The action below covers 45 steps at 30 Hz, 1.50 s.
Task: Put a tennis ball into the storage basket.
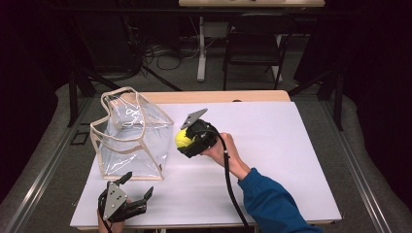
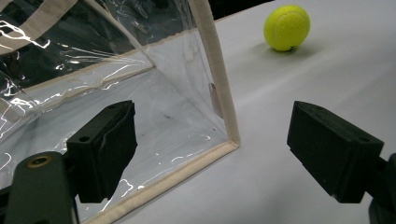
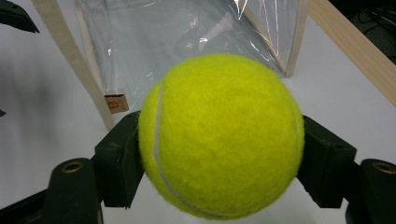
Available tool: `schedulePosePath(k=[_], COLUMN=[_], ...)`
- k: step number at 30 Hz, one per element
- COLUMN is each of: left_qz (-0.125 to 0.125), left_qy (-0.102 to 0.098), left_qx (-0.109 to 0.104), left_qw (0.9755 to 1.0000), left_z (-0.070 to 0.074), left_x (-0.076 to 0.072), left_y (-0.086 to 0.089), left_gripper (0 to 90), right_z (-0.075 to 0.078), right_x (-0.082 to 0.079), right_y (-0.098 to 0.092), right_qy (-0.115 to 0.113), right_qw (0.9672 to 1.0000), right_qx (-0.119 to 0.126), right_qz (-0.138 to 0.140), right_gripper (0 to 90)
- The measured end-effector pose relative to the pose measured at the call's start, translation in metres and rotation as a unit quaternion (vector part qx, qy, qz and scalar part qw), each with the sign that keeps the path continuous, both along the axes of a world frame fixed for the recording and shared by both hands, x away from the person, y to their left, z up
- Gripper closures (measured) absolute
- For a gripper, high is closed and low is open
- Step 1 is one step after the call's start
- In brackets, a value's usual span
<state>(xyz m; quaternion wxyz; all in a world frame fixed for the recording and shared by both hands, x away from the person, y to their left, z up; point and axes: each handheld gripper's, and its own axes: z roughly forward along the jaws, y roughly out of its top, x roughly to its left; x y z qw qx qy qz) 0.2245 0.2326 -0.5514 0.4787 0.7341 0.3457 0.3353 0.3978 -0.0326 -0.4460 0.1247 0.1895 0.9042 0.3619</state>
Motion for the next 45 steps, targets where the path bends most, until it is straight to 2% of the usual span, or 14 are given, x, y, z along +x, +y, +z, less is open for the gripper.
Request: schedulePosePath(k=[7, 12, 19, 23, 45], left_qz=[0.005, 0.002, 0.003, 0.003, 0.002], left_qy=[0.001, -0.002, 0.003, 0.001, 0.0], left_qx=[-0.003, 0.001, -0.003, 0.0, -0.001], left_qw=[1.0, 1.0, 1.0, 1.0, 1.0], left_z=[-0.001, 0.0, -0.001, -0.001, -0.001], left_x=[0.0, 0.001, 0.002, 0.002, 0.001], left_y=[0.001, -0.002, 0.0, -0.001, -0.001], left_gripper=[16.1, 16.1, 16.1, 16.1, 16.0], right_z=[0.001, 0.001, 0.006, 0.008, 0.022], right_x=[0.003, 0.006, 0.011, 0.012, 0.019], right_y=[0.005, 0.009, 0.015, 0.016, 0.018], right_qy=[0.0, 0.002, -0.003, -0.004, -0.018], right_qw=[1.0, 0.9999, 0.9998, 0.9996, 0.9989], right_qx=[0.0, 0.015, 0.019, 0.027, 0.042], right_qz=[0.001, 0.002, 0.0, 0.0, -0.007], right_gripper=[25.9, 25.9, 25.9, 25.9, 26.0])
